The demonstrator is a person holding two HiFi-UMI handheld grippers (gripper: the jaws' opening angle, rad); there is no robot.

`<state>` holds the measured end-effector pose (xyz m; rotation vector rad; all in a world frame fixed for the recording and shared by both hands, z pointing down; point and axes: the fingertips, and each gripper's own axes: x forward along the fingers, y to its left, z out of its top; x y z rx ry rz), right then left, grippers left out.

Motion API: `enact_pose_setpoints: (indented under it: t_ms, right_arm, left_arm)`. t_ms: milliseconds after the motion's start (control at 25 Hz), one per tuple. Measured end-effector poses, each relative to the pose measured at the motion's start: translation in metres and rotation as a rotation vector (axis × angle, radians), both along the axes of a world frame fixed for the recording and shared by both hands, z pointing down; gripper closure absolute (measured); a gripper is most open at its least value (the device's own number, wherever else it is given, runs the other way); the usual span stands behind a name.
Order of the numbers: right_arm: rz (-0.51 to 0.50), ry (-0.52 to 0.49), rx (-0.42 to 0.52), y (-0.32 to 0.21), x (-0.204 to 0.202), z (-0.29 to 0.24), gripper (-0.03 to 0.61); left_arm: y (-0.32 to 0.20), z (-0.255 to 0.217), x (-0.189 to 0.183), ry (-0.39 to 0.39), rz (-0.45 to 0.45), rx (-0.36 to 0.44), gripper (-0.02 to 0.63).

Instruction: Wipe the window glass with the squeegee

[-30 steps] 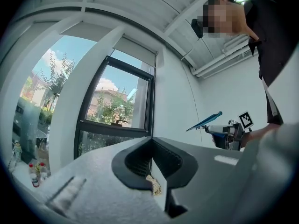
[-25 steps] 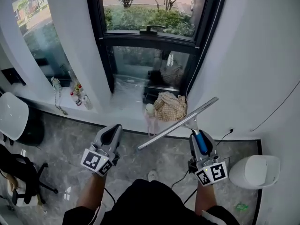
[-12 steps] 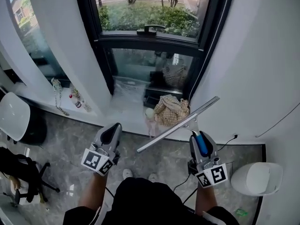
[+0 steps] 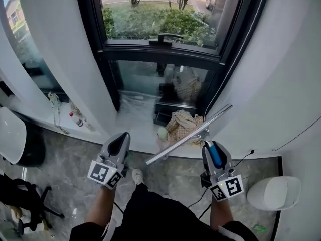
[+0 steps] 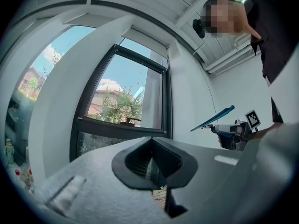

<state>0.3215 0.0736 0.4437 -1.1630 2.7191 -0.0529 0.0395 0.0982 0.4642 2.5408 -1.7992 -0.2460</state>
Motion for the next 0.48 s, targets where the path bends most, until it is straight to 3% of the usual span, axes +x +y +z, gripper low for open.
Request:
enact_pose_setpoints:
  t_ms: [480]
  right_arm:
    - [0.078,-0.017,0.048,-0.09,-0.091,-0.025,0.445]
  left_arm:
    - [-0.101,-0.019,-0.094,-0.002,0.081,0.048,0.614]
